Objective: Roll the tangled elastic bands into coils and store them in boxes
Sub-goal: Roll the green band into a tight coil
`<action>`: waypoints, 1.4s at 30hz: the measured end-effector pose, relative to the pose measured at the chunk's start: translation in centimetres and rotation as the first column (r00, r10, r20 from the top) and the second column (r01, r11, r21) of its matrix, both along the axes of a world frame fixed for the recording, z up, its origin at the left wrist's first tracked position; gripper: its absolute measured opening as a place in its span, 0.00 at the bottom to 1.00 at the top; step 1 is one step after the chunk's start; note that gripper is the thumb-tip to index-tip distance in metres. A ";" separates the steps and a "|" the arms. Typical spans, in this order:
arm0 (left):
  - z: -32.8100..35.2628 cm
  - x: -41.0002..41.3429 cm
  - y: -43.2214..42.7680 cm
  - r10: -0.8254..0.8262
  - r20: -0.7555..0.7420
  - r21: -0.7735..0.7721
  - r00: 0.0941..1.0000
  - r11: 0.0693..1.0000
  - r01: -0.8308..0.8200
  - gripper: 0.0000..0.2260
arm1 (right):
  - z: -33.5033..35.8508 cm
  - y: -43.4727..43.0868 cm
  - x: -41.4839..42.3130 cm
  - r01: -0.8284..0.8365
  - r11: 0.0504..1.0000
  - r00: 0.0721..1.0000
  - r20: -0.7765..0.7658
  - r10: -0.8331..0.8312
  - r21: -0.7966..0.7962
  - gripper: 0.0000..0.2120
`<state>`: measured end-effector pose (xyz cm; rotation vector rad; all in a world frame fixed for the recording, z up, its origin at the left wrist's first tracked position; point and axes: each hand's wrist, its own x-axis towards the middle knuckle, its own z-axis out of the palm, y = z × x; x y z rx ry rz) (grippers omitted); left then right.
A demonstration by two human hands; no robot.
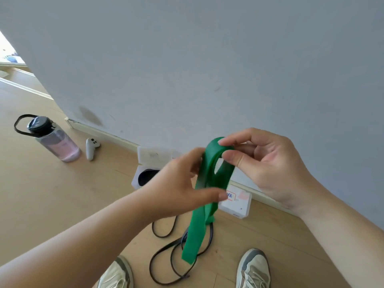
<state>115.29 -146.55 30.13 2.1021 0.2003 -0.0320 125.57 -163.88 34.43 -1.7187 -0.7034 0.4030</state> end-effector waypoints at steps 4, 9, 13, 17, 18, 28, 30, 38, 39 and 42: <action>-1.1 0.2 -0.3 0.042 -0.035 0.041 0.998 0.998 -0.041 0.14 | -0.2 -0.3 0.8 0.139 0.989 0.990 -0.034 -0.137 0.057 0.12; 0.9 0.3 1.3 0.164 0.102 0.077 0.981 0.982 -0.172 0.21 | -1.4 -1.7 2.7 0.282 0.955 0.959 0.044 -0.280 -0.085 0.14; 3.0 0.1 1.5 0.313 0.270 -0.182 0.911 0.945 -0.271 0.17 | -1.6 -2.5 3.0 0.089 0.984 0.981 -0.155 -0.113 -0.156 0.10; 3.8 0.0 0.0 0.217 0.311 -0.213 0.925 0.965 -0.155 0.15 | -1.0 -1.3 1.4 -0.135 0.991 0.965 -0.227 0.129 -0.013 0.16; 3.8 0.0 -0.4 0.196 0.312 -0.213 0.930 0.968 -0.132 0.15 | -1.0 -0.8 1.0 -0.157 0.987 0.969 -0.200 0.147 -0.034 0.17; -1.5 -0.1 -0.6 -0.080 -0.027 -0.060 0.996 0.995 0.078 0.28 | -0.7 0.4 0.1 -0.008 0.999 0.999 -0.041 0.010 0.034 0.11; -2.3 -0.1 -0.8 -0.006 -0.055 -0.060 0.998 0.998 0.003 0.22 | -0.7 0.3 0.4 0.060 0.997 0.997 -0.040 -0.058 0.054 0.09; 1.5 0.3 1.6 0.267 0.058 -0.110 0.962 0.959 -0.260 0.19 | -3.1 -3.1 3.4 0.161 0.950 0.980 -0.072 -0.186 -0.266 0.11; 1.9 0.2 1.5 0.292 0.091 -0.118 0.952 0.952 -0.281 0.18 | -3.1 -3.4 3.4 0.080 0.953 0.984 -0.128 -0.121 -0.291 0.09; 2.8 -0.2 0.1 0.282 0.143 -0.133 0.949 0.955 -0.264 0.16 | -2.5 -3.5 2.5 -0.143 0.971 0.966 -0.242 0.094 -0.193 0.13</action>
